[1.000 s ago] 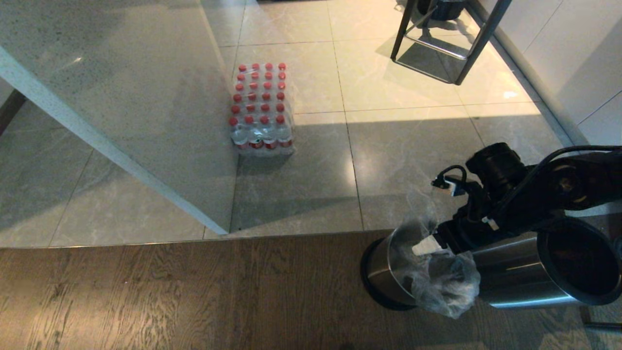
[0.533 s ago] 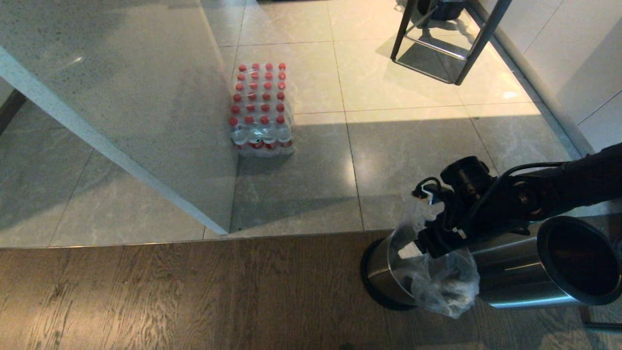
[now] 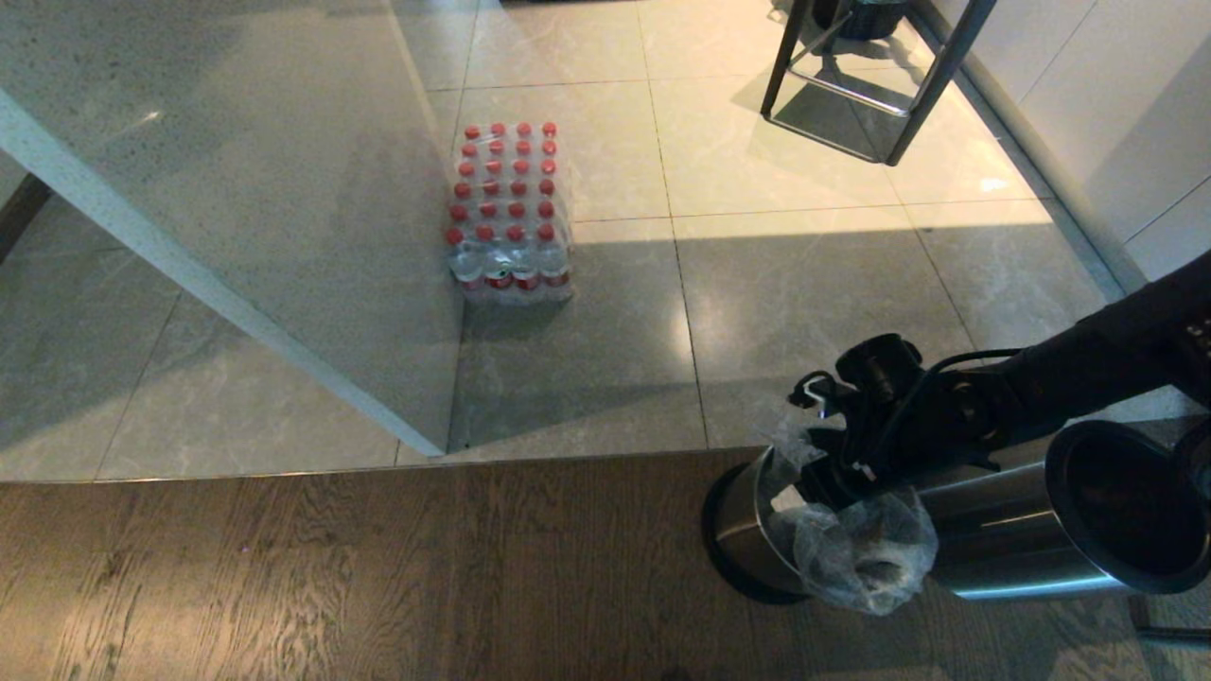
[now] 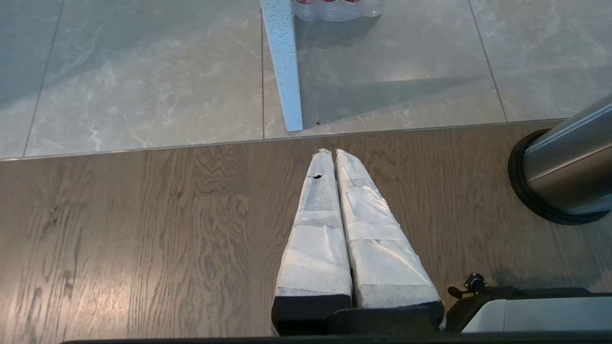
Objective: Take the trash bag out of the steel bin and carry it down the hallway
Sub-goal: Pick up the trash bag
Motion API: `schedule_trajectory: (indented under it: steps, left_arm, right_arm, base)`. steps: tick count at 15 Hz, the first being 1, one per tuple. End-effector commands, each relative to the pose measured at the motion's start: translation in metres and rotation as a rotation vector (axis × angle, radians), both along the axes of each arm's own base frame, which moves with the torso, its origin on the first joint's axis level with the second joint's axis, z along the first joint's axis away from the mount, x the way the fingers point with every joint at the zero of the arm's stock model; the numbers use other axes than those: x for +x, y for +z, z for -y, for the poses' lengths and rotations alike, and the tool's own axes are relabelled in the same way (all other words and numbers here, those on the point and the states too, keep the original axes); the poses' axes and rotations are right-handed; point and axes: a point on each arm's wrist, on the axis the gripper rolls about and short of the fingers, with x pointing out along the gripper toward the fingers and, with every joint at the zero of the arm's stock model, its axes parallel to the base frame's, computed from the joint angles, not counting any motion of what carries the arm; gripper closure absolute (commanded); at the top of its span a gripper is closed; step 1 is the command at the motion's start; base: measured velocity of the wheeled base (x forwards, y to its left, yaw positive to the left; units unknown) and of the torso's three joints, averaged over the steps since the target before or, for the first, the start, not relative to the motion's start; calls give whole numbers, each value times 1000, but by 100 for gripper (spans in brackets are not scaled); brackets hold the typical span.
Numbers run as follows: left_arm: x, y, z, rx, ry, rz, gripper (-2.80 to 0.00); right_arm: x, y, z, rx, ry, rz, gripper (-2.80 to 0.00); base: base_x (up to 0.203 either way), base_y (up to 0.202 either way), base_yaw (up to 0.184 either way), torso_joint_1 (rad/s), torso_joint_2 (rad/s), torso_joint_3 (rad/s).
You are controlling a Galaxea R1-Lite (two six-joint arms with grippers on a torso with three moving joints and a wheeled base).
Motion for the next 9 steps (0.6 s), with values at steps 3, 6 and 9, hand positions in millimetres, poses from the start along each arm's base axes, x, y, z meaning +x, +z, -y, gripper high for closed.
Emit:
schedule_trajectory:
  steps: [3,6,9]
  left_arm:
    - [0,0,0,0,0,0,0]
    - [0,0,0,0,0,0,0]
    - [0,0,0,0,0,0,0]
  right_arm:
    - [6,-19,-2,-15,-13,-15,-280]
    - [4,-19,-1,-14,-15,-22,0]
    - [6,-21,-1,-35,-29,-18,0]
  base:
    - [0,0,0,0,0,0]
    - [0,0,0,0,0,0]
    - [0,0,0,0,0,0]
